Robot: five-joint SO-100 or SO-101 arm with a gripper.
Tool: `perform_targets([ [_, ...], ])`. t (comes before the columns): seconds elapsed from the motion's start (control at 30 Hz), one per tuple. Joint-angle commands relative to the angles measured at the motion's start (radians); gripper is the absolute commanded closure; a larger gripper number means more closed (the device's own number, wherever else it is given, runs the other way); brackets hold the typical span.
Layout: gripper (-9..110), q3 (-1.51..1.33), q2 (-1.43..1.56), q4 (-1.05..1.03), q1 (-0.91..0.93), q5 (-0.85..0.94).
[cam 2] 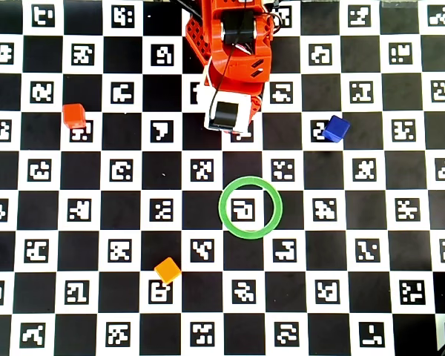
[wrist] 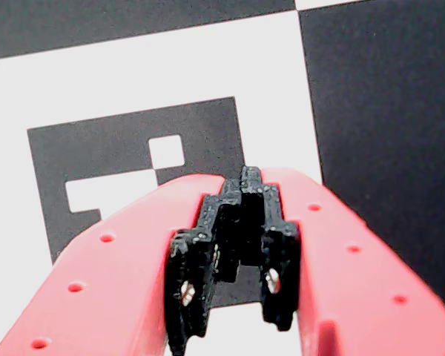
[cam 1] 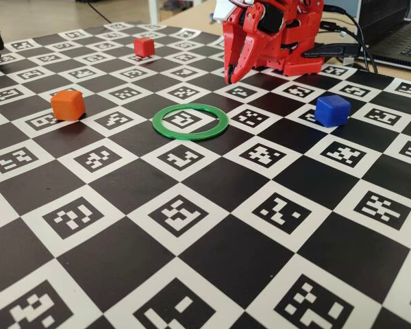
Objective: Grab the red cube then put it in the green circle then put the blue cube on top and finally the orange cube on top
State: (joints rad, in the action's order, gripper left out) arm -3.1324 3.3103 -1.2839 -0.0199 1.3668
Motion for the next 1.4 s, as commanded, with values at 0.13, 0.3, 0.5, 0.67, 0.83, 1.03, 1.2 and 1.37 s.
perform_targets([
  [0.13,107,0.011,-0.003,-0.017,0.003,-0.011],
  [0.3,107,0.233,-0.183,0.069,0.003,-0.158],
  [0.5,107,0.515,-0.436,0.14,0.006,-0.396],
  [0.67,107,0.762,-0.666,0.058,0.018,-0.489],
  [0.83,107,1.101,-0.91,-0.135,0.127,-0.617],
  [1.03,107,1.482,-1.14,-0.319,0.313,-0.805],
  [1.2,107,1.713,-1.289,-0.443,0.44,-0.936],
  [1.37,102,1.838,-1.397,-0.46,0.578,-1.15],
])
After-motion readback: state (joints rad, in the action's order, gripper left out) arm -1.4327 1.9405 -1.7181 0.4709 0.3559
